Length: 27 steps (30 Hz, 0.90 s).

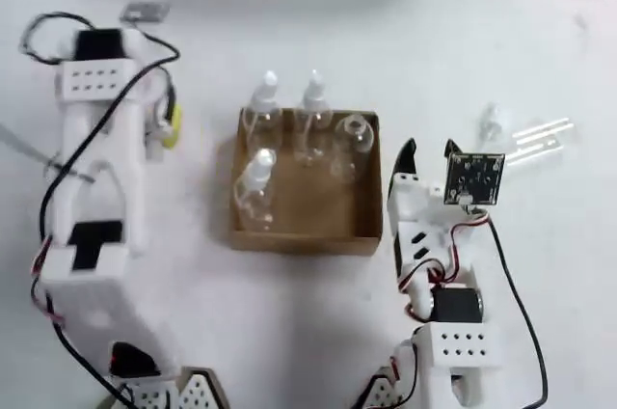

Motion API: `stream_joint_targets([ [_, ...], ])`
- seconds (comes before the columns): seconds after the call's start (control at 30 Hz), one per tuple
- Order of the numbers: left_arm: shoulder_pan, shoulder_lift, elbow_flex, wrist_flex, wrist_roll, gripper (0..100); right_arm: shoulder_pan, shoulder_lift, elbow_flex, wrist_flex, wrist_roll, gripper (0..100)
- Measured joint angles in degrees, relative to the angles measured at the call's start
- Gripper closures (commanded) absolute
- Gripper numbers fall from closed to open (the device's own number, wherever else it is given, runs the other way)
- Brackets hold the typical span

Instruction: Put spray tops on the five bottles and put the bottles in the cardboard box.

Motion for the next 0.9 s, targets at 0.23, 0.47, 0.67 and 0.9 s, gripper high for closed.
stream_joint_targets([
  [0.23, -0.35, -24.70, 9.49, 0.53, -18.46, 98, 0.00, 0.00, 0.00, 0.00, 0.00, 82.6],
  [0.47, 2.02, -55.47, 24.70, 0.62, -38.59, 98, 0.00, -3.43, -0.09, 0.97, 1.05, 82.6],
  [0.67, 11.08, -79.56, 37.80, 0.62, -52.48, 98, -4.31, -23.21, -7.74, 22.68, 6.86, 82.6],
  [0.9, 26.90, -99.96, 57.58, 0.62, -54.15, 98, 1.41, -25.23, -22.15, 38.51, 16.44, 82.6],
])
